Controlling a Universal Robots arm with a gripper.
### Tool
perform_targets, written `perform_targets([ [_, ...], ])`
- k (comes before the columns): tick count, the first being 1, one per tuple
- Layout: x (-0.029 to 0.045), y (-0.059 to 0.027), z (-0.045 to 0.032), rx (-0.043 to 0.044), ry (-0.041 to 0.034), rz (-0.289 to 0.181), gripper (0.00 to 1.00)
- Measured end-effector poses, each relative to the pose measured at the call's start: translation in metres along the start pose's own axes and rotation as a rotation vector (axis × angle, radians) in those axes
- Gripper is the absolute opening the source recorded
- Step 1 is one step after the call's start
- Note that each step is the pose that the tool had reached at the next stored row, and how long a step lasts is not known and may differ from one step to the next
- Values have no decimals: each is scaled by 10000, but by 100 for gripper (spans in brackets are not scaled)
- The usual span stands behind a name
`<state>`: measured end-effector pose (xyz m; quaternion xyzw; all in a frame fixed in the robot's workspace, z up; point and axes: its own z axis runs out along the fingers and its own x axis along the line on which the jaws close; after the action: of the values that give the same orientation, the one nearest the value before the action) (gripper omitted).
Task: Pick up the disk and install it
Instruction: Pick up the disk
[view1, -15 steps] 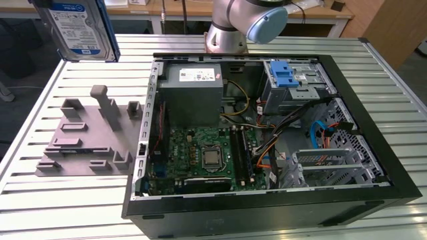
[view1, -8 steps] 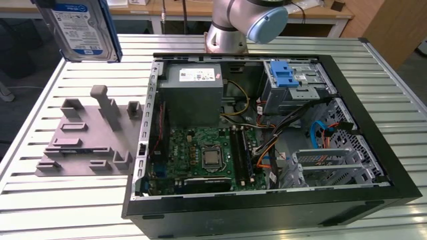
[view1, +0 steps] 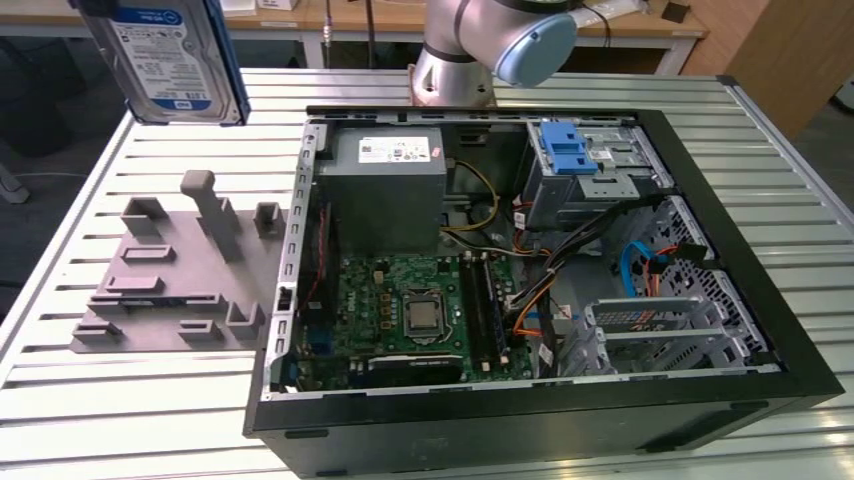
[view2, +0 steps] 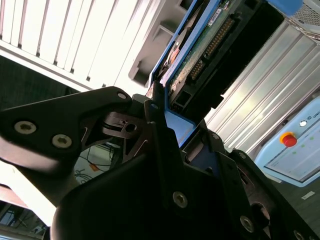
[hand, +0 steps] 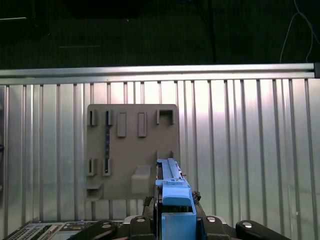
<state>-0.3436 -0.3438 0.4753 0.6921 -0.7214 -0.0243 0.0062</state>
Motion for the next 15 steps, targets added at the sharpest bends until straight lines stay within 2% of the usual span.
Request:
perform_targets([
  [10, 19, -92, -5, -1, 0, 0, 37],
  [15, 87, -145, -8, 0, -1, 0, 37],
])
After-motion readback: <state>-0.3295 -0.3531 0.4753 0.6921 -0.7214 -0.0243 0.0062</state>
